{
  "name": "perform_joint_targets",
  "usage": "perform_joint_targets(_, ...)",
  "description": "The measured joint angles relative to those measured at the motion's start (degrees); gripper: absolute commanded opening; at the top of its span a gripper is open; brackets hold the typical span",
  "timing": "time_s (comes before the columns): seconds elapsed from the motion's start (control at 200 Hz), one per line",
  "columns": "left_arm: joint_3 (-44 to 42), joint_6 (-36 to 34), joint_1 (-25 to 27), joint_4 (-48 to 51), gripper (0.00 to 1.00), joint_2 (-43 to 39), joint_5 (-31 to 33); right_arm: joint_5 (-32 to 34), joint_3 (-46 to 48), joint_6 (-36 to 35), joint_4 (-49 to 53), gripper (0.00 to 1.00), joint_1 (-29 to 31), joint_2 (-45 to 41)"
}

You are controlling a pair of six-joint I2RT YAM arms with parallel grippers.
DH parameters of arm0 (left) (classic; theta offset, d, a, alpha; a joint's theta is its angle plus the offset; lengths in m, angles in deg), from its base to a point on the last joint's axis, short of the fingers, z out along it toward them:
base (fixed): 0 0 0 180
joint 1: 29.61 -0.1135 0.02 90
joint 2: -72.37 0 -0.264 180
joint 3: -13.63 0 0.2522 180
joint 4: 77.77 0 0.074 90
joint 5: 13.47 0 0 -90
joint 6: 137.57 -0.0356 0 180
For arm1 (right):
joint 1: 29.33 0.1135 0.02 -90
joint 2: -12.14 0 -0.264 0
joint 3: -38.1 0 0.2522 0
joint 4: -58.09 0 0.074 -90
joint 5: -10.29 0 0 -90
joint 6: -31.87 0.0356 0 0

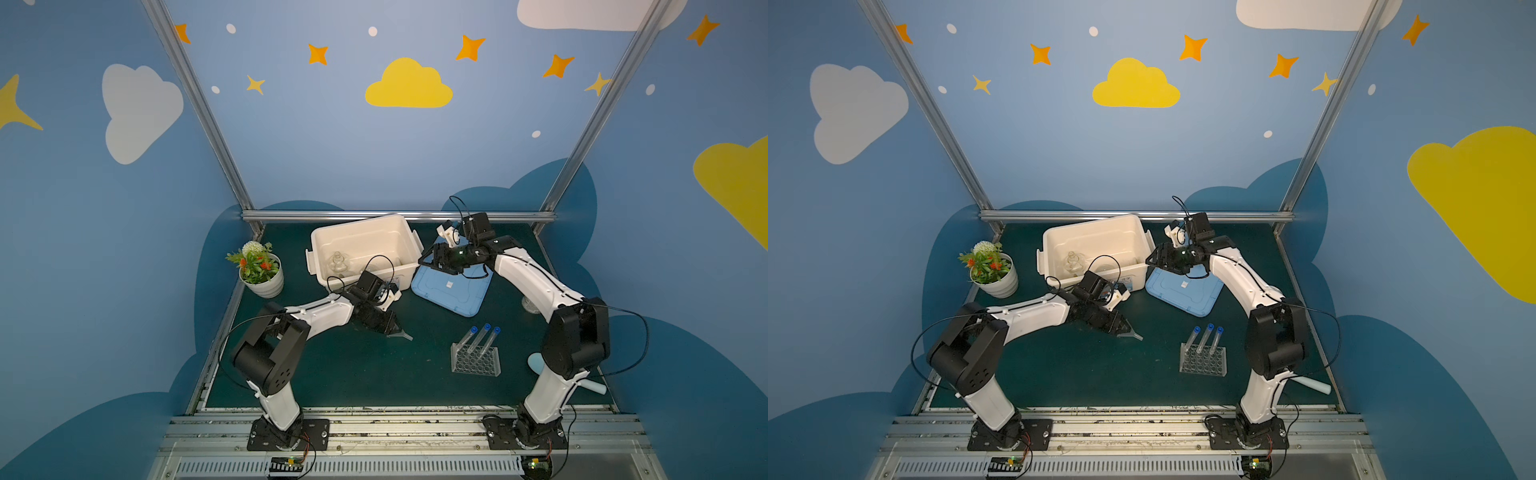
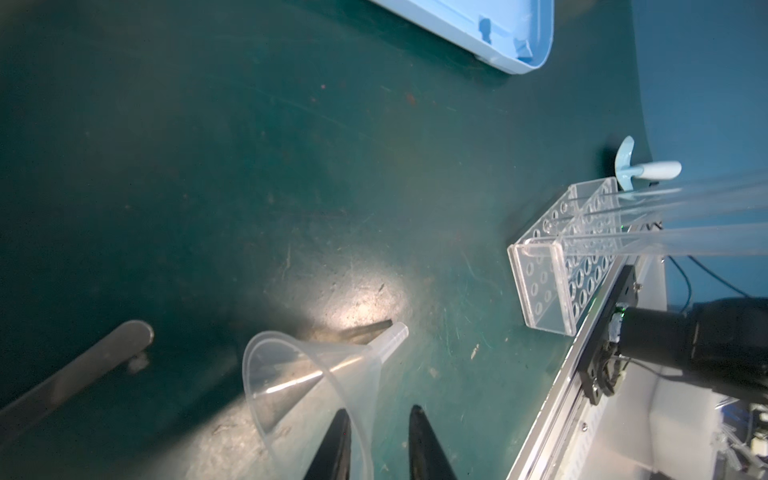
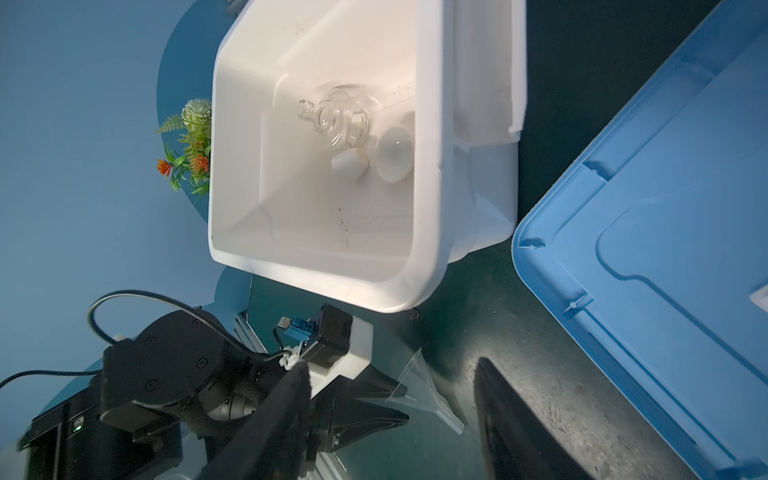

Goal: Organize the chemistry lab equipment
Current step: 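Close the left gripper on the stem of the clear funnel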

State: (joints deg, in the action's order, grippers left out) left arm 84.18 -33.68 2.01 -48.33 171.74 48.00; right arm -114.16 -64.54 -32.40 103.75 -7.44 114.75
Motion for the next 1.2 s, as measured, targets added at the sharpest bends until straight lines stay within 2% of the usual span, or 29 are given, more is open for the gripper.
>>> perform_joint_targets(0.506,0.0,-0.1,0.0,0.4,0.05,0.1,0.0,-0.2,0.0,0.0,0.0,0.63,-0.3,0.0)
perform_joint_targets(0.866,0.6,0.1,0.0,2.3,0.04,-2.8,1.0,-0.5,0.5,0.1,-0.4,0.63,-0.5,0.0)
perform_joint_targets(1.201,6.1,0.5,0.0,5.7,0.04,-8.9,2.5,-1.6,2.9,0.8,-3.1,0.63,-0.6,-1.4)
